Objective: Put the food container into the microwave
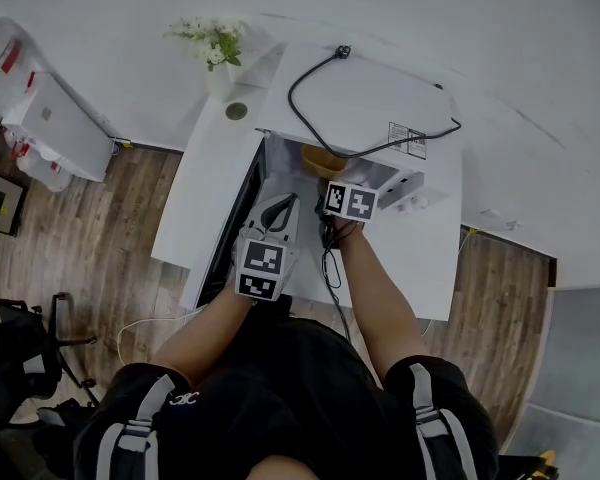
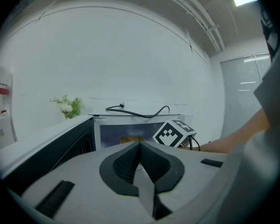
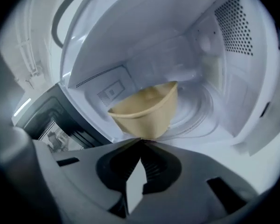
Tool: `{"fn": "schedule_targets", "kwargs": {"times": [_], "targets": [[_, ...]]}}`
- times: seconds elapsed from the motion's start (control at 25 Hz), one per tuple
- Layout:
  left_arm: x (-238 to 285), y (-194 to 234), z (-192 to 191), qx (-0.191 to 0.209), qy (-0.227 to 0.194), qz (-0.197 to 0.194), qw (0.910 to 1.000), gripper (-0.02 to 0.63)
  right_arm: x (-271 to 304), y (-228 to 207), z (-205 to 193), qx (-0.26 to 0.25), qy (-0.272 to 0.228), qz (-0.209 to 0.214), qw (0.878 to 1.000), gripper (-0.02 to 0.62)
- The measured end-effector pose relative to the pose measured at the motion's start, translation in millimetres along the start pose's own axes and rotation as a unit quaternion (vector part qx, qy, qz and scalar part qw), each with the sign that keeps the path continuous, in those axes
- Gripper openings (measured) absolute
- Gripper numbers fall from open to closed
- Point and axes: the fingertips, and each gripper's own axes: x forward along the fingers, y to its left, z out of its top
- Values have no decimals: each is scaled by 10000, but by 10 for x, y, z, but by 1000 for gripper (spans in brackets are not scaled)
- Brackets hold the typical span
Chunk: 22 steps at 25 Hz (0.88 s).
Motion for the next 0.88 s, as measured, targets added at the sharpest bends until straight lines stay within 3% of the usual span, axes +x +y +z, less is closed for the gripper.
{"fn": "schedule_targets", "kwargs": {"times": [0.2,0.28,0.56,0.72,0.88], "targets": [[-68,-22,-35,-34,29,-16,10000,14,-71,-49,-131,1278,-144,391,9909,0],[-96,-51,-42,-26,21,-34,10000,14,-119,-67,-170,1374,-266,424,9893,0],[-228,-137,-33,2,-57,-26,10000,14,-658,102,-120,156,-1184,227,9926,0],[-347,-214,47,45,-181,0,9998,14,-1201,269,-17,-600,-1928,165,9793,0],[-486,-333,120,65,-288,13,9996,14,-1845,424,119,-1130,-2728,-8,9554,0]]}}
